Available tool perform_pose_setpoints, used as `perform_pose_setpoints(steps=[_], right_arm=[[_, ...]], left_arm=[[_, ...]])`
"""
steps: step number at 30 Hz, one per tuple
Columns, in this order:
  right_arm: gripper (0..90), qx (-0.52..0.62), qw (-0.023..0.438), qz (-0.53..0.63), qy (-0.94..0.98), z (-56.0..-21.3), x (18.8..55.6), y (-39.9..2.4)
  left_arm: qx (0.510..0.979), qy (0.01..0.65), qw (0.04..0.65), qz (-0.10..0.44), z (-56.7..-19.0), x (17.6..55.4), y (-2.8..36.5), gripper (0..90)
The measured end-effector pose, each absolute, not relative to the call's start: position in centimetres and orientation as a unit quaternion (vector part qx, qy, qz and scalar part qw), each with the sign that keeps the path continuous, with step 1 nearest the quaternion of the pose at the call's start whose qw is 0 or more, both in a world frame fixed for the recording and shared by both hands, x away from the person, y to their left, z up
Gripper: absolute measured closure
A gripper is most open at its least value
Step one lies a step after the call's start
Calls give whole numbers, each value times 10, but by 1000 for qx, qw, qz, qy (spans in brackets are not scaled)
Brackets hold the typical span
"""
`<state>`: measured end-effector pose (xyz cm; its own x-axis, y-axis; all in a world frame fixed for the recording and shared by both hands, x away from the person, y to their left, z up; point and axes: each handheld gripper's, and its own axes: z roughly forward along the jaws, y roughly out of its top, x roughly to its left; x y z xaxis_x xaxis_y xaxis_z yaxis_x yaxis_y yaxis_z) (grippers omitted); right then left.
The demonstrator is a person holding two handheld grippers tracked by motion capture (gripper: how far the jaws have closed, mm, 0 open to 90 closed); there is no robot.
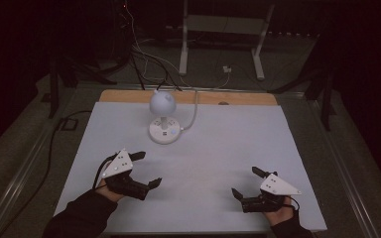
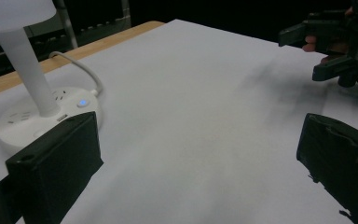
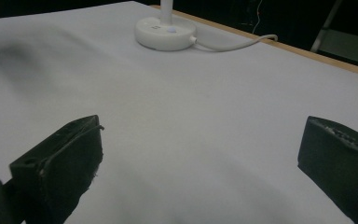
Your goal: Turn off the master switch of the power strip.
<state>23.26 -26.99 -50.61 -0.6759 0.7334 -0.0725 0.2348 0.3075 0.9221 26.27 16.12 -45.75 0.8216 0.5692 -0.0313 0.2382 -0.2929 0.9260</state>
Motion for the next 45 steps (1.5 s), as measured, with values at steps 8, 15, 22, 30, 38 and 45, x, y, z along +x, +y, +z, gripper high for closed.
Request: perform_pose_setpoints(steps=[8,15,22,30,38,45], right_arm=[[0,316,248,498,769,-506,233,-270],[0,316,249,497,769,-506,233,-270],[0,316,250,498,768,-506,232,-270],[0,318,249,500,766,-506,232,-271],[0,316,248,501,766,-506,232,-270],[0,316,247,503,766,-506,232,-270]], left_arm=[[787,254,541,151,-453,273,151,2],[788,261,535,155,-455,283,143,3],[789,262,533,157,-457,294,134,3],[787,267,533,160,-457,306,122,3],[779,297,530,154,-457,320,116,3],[772,309,529,169,-453,336,110,3]])
